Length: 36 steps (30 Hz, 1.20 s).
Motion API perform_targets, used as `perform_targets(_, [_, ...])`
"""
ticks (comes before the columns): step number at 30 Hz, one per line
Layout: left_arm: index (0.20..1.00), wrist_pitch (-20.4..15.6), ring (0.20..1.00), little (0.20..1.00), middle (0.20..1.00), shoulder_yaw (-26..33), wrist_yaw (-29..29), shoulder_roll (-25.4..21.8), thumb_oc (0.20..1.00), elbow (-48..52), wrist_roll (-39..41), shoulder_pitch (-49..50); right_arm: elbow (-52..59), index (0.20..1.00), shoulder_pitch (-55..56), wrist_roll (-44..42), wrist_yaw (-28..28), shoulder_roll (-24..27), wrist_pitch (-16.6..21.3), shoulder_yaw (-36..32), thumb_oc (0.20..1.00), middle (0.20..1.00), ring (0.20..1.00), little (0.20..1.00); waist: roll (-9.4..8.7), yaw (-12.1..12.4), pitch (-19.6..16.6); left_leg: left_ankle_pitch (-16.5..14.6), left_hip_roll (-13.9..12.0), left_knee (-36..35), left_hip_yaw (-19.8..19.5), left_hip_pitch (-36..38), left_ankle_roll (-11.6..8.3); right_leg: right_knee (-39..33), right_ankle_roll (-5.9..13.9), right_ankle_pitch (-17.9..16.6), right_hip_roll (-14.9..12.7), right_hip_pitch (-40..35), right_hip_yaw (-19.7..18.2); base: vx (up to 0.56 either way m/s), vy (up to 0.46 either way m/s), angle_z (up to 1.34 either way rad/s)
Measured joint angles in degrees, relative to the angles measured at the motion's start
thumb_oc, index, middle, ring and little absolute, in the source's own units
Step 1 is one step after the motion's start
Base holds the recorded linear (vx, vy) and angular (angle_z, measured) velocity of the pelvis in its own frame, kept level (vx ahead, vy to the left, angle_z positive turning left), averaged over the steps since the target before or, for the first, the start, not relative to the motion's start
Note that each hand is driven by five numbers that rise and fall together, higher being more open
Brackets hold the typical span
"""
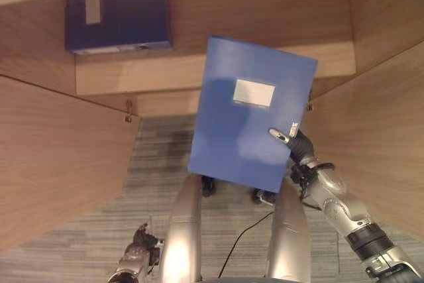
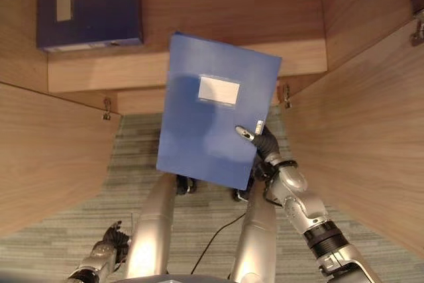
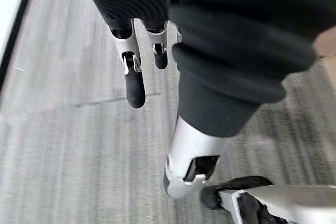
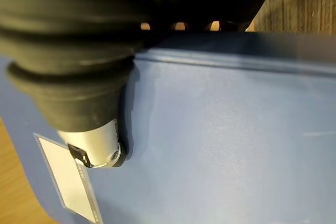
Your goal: Put the empty folder in the office cabinet
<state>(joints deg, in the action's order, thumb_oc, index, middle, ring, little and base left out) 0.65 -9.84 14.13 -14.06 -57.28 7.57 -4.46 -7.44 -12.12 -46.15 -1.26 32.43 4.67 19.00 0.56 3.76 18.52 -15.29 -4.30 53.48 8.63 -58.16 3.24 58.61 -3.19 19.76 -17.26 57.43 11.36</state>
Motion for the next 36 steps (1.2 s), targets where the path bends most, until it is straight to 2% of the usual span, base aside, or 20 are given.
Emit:
perform_targets(2, [1.0,-0.5,1.0,1.0,1.0,-0.9,0.0,-0.2,1.0,2.4,-0.1,0.1,0.0,0.2,-0.6,-0.2,-0.6,-0.4,0.3,-0.3,0.2,0.2,0.2,0.2,0.03,0.1,0.0,-0.1,0.1,0.2,-0.3,-0.2,-0.07,0.4,0.0,0.2,-0.1,0.0,0.2,0.03,-0.064,0.07])
perform_targets(5, [1.0,-0.6,1.0,1.0,1.0,-2.1,0.0,-1.2,1.0,4.8,0.0,0.5,-4.0,0.2,-5.7,-4.6,-4.0,-3.7,1.3,-1.6,0.2,0.2,0.2,0.2,-0.23,0.1,-0.6,0.1,0.5,0.2,-1.3,-0.8,-0.83,0.7,0.22,0.5,-0.3,0.1,1.0,0.01,-0.031,0.13])
perform_targets(8, [1.0,-0.5,1.0,1.0,1.0,-3.7,0.1,-2.4,1.0,6.7,0.2,2.2,-9.7,0.2,-13.6,-9.8,-7.3,-5.8,3.1,-4.2,0.2,0.2,0.2,0.2,0.21,1.6,-2.2,0.4,1.1,0.1,-1.9,-1.7,-1.05,1.3,0.3,0.9,-1.1,0.7,1.7,0.01,-0.041,0.16])
perform_targets(12, [1.0,-0.1,1.0,1.0,1.0,-4.4,0.2,-3.0,1.0,7.4,0.7,3.2,-17.6,0.2,-22.8,-17.2,-9.0,-6.8,6.8,-8.5,0.2,0.2,0.2,0.2,0.37,3.8,-3.4,0.6,1.4,0.3,-2.2,-2.0,-0.68,2.2,0.0,1.8,-1.7,0.8,2.1,0.02,-0.025,0.13])
perform_targets(14, [1.0,0.0,1.0,1.0,1.0,-5.4,0.2,-3.5,1.0,8.1,0.9,3.4,-20.6,0.2,-29.1,-23.7,-9.2,-9.1,9.4,-14.9,0.2,0.2,0.2,0.2,0.49,4.8,-3.5,0.7,2.2,0.4,-2.9,-2.5,-0.79,3.0,0.04,2.4,-2.4,0.9,2.6,0.03,-0.034,0.23])
perform_targets(16, [1.0,0.6,1.0,1.0,1.0,-5.9,0.0,-3.6,1.0,8.0,0.9,3.5,-20.8,0.2,-32.9,-31.3,-8.2,-11.4,13.9,-18.5,0.2,0.2,0.2,0.2,0.49,5.3,-3.7,0.7,2.7,0.4,-3.4,-2.7,-0.87,3.4,-0.28,2.9,-3.1,0.9,3.2,0.02,-0.028,0.19])
perform_targets(21, [1.0,1.6,1.0,1.0,1.0,-6.0,-0.1,-4.3,1.0,8.1,0.9,3.8,-22.7,0.2,-35.0,-39.9,-7.8,-11.6,18.5,-19.5,0.2,0.2,0.2,0.2,0.49,6.1,-4.5,0.9,3.2,0.3,-3.5,-2.8,-1.12,3.3,-0.59,3.2,-3.4,0.8,3.4,0.01,-0.003,0.05])
perform_targets(27, [1.0,1.9,1.0,1.0,1.0,-7.6,-0.7,-4.4,1.0,8.4,1.3,3.8,-35.1,0.2,-39.8,-41.0,-10.9,-11.6,19.8,-21.5,0.2,0.2,0.2,0.2,0.5,6.3,-4.4,0.7,3.6,0.3,-3.9,-3.0,-0.8,3.6,-0.5,3.2,-3.8,0.7,3.5,0.0,0.005,0.03])
perform_targets(29, [1.0,1.8,1.0,1.0,1.0,-8.6,-0.8,-4.6,1.0,9.1,2.5,3.8,-44.5,0.2,-45.1,-41.0,-15.0,-10.9,19.3,-21.6,0.2,0.2,0.2,0.2,0.52,6.4,-4.4,0.9,4.1,0.5,-4.2,-3.5,-0.8,4.0,-0.12,3.5,-4.1,1.0,3.6,-0.02,-0.003,0.13])
perform_targets(31, [1.0,1.9,1.0,1.0,1.0,-9.2,-0.8,-4.7,1.0,10.1,3.2,3.8,-48.8,0.2,-48.3,-40.9,-17.9,-10.1,18.2,-22.2,0.2,0.2,0.2,0.2,0.57,7.1,-4.4,1.0,4.2,0.5,-4.4,-4.5,-0.91,4.2,-0.1,3.5,-4.2,1.9,3.8,0.0,-0.022,0.07])
perform_targets(36, [1.0,1.9,1.0,1.0,1.0,-11.1,-0.9,-4.6,1.0,10.6,3.3,3.8,-51.7,0.2,-51.5,-40.4,-20.2,-6.5,15.9,-21.8,0.2,0.2,0.2,0.2,1.55,8.2,-3.9,1.5,5.2,0.8,-5.0,-6.0,-1.17,5.0,-0.26,4.2,-5.4,2.8,4.5,0.0,-0.013,0.13])
